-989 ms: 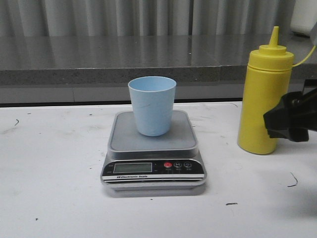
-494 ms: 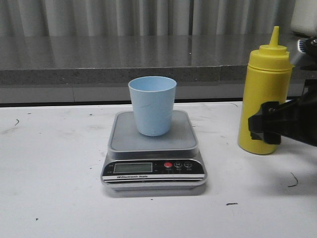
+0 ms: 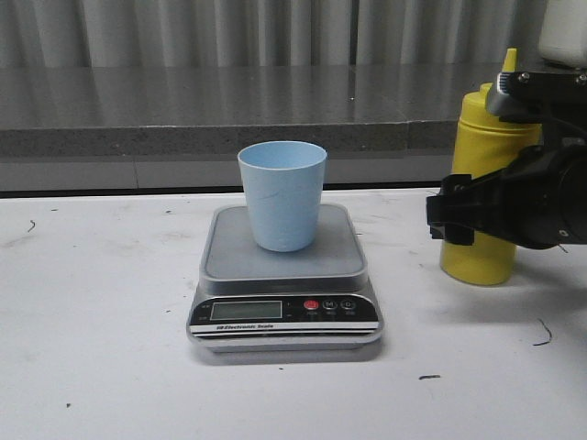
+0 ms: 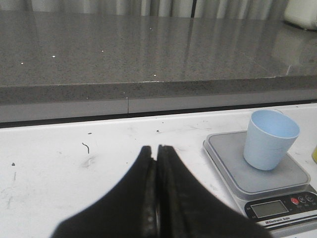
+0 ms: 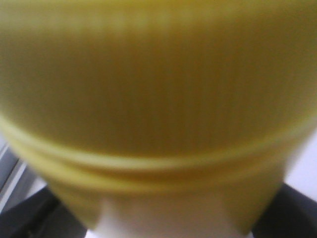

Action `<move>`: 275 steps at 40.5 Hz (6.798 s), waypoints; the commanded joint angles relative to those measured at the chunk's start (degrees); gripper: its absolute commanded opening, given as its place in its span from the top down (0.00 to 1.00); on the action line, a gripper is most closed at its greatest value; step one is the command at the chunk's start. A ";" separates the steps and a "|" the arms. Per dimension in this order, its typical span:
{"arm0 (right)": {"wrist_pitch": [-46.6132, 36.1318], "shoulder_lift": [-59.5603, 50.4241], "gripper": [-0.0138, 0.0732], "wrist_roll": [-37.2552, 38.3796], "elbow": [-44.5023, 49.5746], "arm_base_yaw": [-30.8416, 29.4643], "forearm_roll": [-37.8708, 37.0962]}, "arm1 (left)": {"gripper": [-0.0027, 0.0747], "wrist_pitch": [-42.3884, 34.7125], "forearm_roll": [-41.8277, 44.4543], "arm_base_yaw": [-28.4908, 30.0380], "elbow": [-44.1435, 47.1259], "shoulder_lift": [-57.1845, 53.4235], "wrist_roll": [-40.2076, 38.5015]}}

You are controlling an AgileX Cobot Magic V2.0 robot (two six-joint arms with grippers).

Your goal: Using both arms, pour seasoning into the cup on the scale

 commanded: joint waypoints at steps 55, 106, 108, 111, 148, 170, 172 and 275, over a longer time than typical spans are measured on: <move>24.94 -14.75 0.55 -35.53 -14.32 -0.23 -2.68 | 0.99 -4.24 -0.56 0.14 -1.51 0.68 -0.45; 73.88 -6.30 0.55 -45.66 -45.82 2.06 -36.58 | 0.99 -4.24 -0.56 0.14 -1.51 0.68 -0.45; 73.82 -6.30 0.55 -43.52 -45.82 2.14 -35.96 | 0.99 -4.24 -0.56 0.14 -1.51 0.68 -0.45; 73.82 -6.30 0.55 -38.67 -45.82 2.14 -34.37 | 0.99 -4.24 -0.56 0.14 -1.51 0.68 -0.45; 26.07 -9.47 0.55 11.05 -19.37 1.76 -21.03 | 0.99 -4.24 -0.56 0.14 -1.51 0.68 -0.45; 2.57 -2.63 0.55 5.76 -8.63 -5.59 -15.52 | 0.99 -4.24 -0.56 0.14 -1.51 0.68 -0.45; 1.91 -1.73 0.55 5.02 -8.63 -5.59 -15.52 | 0.99 -4.24 -0.56 0.14 -1.51 0.68 -0.45; -21.61 -26.89 0.85 6.62 31.54 -5.47 -13.64 | 0.99 -4.24 -0.56 0.14 -1.51 0.68 -0.45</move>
